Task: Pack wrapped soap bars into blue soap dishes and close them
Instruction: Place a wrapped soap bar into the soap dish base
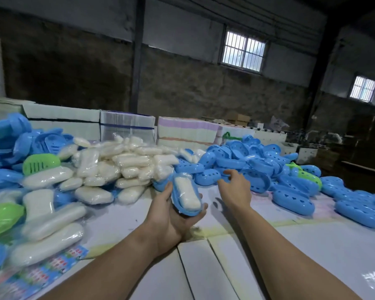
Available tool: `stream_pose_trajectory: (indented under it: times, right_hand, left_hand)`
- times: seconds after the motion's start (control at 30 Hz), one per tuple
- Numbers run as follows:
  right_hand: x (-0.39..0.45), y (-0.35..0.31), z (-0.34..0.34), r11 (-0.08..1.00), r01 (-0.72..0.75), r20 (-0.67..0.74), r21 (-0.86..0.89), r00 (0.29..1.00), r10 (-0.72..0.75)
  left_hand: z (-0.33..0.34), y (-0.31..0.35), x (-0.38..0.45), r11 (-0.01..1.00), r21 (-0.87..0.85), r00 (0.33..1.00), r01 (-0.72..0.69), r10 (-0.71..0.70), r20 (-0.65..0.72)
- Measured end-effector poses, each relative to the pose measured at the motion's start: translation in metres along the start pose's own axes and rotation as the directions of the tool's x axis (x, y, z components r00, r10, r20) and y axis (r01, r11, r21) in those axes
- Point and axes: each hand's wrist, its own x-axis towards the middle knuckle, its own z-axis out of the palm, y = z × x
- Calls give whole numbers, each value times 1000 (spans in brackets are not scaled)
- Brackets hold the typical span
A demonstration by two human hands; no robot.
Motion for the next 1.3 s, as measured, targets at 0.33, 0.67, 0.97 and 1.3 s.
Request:
stream_pose_trajectory:
  times: [0.33, 0.67, 0.97, 1.3]
  right_hand:
    - [20, 68, -44, 704, -311, -44, -639, 928, 370]
    - [19, 43, -39, 790, -20, 146, -613, 980, 138]
    - [17, 37, -27, 867, 28, 104, -498, 994, 28]
    - [32, 29, -28, 771, -21, 34, -637, 998, 55]
  left_hand:
    - [-7, -5, 3, 985, 173, 997, -28, 16, 73]
    - [-10, -5, 5, 980, 190, 996, -51, 35, 86]
    - [-7, -5, 6, 981, 188, 998, -48, 37, 60]
    - [-5, -6, 9, 976, 209, 998, -56, 48, 42]
